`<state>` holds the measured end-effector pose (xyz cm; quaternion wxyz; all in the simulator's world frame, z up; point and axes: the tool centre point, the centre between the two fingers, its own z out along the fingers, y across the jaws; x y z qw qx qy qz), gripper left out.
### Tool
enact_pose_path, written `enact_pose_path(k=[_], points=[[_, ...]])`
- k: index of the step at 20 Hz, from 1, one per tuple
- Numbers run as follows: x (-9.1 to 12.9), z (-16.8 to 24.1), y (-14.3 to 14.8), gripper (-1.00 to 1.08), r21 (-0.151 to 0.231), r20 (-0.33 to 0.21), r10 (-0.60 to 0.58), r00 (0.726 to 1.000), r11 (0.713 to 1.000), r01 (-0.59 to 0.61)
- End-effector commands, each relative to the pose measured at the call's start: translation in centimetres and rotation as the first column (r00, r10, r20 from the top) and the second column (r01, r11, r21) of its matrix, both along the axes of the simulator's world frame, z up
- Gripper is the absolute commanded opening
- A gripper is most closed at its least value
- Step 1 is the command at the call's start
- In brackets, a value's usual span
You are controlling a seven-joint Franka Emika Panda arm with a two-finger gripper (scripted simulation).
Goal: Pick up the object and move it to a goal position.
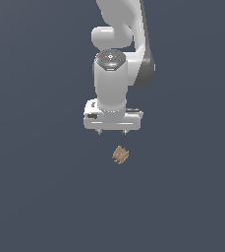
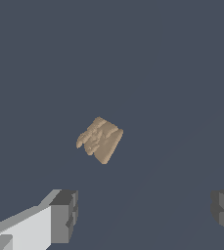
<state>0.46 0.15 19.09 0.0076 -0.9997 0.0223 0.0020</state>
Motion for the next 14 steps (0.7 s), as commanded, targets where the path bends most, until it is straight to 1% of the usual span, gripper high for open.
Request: enact_pose_path(k=[1,10,14], points=[[0.0,0.0,0.0,1.0,0.0,0.0,0.0,1.0,1.0,0.0],[-0.4,-0.3,1.2,1.0,-0.002,-0.023,0.067,0.998,0.998,-0.067],[-0.4,-0.3,1.2,1.0,-0.002,-0.024,0.073,0.997,0.997,-0.073]])
